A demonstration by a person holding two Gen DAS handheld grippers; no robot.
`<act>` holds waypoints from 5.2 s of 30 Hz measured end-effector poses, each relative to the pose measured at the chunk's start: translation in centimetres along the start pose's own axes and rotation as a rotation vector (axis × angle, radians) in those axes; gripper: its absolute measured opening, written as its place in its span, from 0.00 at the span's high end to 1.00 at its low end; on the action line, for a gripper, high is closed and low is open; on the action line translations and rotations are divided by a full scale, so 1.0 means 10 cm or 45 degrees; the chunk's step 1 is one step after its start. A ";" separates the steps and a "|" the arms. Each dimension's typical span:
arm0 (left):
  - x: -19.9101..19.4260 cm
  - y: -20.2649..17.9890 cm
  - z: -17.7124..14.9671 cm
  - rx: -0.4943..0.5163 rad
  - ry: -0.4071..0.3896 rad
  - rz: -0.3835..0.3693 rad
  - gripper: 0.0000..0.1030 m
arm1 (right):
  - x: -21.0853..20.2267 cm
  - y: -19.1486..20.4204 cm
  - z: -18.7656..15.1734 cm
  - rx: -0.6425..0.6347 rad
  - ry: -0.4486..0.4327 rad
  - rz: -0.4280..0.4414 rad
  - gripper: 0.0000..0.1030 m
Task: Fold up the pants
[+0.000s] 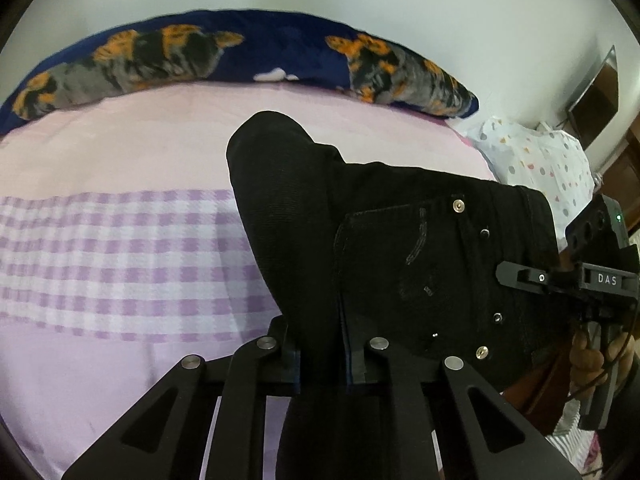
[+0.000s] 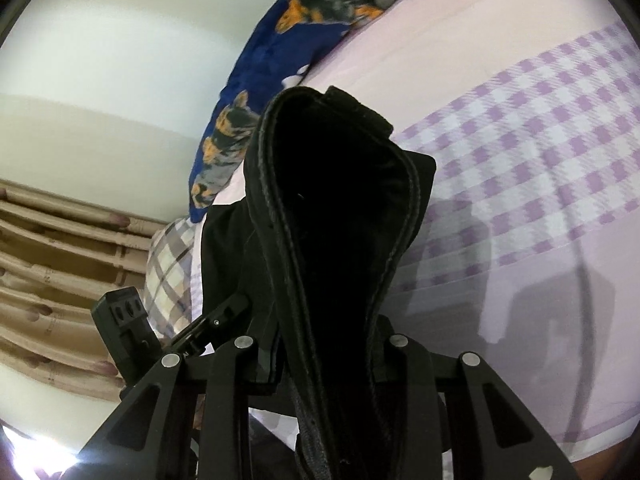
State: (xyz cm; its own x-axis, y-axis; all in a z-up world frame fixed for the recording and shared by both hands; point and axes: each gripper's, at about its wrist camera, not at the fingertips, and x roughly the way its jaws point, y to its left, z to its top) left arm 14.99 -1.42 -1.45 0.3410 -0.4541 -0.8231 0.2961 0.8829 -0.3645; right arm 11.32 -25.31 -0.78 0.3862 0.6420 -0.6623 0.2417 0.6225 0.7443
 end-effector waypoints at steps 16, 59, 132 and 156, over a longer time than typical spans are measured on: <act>-0.65 0.66 0.00 -0.070 -0.126 0.121 0.86 | 0.63 0.63 -0.02 -0.105 0.073 0.105 0.73; 0.47 1.81 1.06 -0.101 -0.030 0.257 0.80 | 1.78 0.76 1.02 -0.216 0.066 -0.182 0.71; -0.87 0.67 -0.61 -0.107 -0.203 0.639 0.38 | 0.72 1.45 -0.98 -0.742 -0.346 -0.739 0.03; -0.87 0.73 -0.64 -0.131 -0.195 0.657 0.37 | 0.78 1.45 -1.01 -0.727 -0.331 -0.734 0.03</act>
State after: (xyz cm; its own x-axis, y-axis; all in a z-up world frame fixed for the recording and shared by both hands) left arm 8.42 9.69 0.24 0.5471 0.0360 -0.8363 -0.0306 0.9993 0.0230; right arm 8.84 -6.79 4.00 0.5492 0.0754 -0.8323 0.0045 0.9956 0.0931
